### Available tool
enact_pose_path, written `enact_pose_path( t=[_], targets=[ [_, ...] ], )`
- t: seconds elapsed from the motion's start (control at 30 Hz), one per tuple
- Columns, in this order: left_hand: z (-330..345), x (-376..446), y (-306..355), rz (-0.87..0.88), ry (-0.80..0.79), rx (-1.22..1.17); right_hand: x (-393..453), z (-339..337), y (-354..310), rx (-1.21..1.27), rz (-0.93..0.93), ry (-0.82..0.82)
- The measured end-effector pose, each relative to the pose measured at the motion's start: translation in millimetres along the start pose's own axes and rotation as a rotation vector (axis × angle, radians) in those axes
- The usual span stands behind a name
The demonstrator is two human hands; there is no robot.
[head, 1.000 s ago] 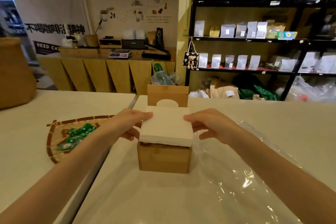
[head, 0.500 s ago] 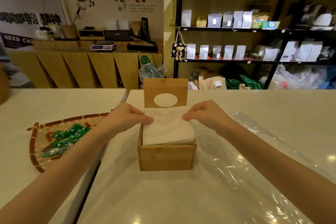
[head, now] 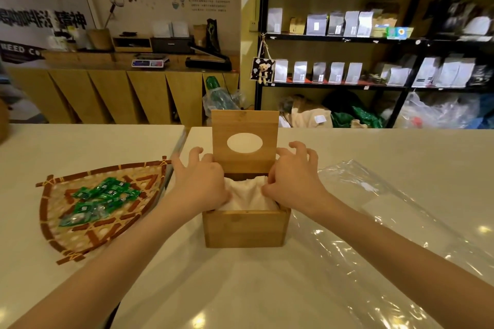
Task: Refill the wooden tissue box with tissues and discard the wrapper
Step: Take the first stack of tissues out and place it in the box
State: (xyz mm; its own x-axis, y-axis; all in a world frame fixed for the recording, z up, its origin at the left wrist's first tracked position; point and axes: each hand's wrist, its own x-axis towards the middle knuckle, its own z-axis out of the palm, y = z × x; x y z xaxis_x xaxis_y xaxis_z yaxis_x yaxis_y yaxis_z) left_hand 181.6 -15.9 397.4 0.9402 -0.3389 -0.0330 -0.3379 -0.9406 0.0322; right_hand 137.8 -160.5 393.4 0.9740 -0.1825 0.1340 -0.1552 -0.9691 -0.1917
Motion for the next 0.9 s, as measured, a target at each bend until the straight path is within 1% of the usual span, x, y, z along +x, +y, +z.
enact_pose_path(
  t=[0.1,0.2,0.27,0.33,0.4,0.43,0.5,0.57,0.6,0.73,0.9],
  targets=[
    [2,5,6,-0.037,-0.002,0.096,3,-1,-6,-0.102,0.024,-0.023],
    [5,9,11,-0.104,0.036,0.165,3,-3,-11,-0.197,0.034,-0.054],
    [7,9,12,-0.128,0.069,0.205,3,0,-15,-0.274,0.033,-0.034],
    [9,8,12,-0.132,0.101,0.248,2,4,-18,-0.358,0.012,0.018],
    [8,6,10,-0.122,0.12,0.244,2,4,-18,-0.406,0.004,0.054],
    [7,6,9,-0.111,0.114,0.216,2,3,-16,-0.39,0.005,0.048],
    [4,5,6,-0.09,0.054,0.149,2,-3,-12,-0.249,0.01,-0.027],
    [2,5,4,-0.069,-0.023,0.138,3,-9,-10,-0.104,0.015,-0.178],
    [2,5,3,-0.06,-0.054,0.156,4,-11,-9,-0.098,0.017,-0.242],
    [6,8,3,-0.065,-0.127,0.247,8,-7,-9,-0.23,0.045,-0.391],
    [6,11,7,-0.103,-0.195,0.345,9,-6,-15,-0.398,0.076,-0.428]
  ],
)
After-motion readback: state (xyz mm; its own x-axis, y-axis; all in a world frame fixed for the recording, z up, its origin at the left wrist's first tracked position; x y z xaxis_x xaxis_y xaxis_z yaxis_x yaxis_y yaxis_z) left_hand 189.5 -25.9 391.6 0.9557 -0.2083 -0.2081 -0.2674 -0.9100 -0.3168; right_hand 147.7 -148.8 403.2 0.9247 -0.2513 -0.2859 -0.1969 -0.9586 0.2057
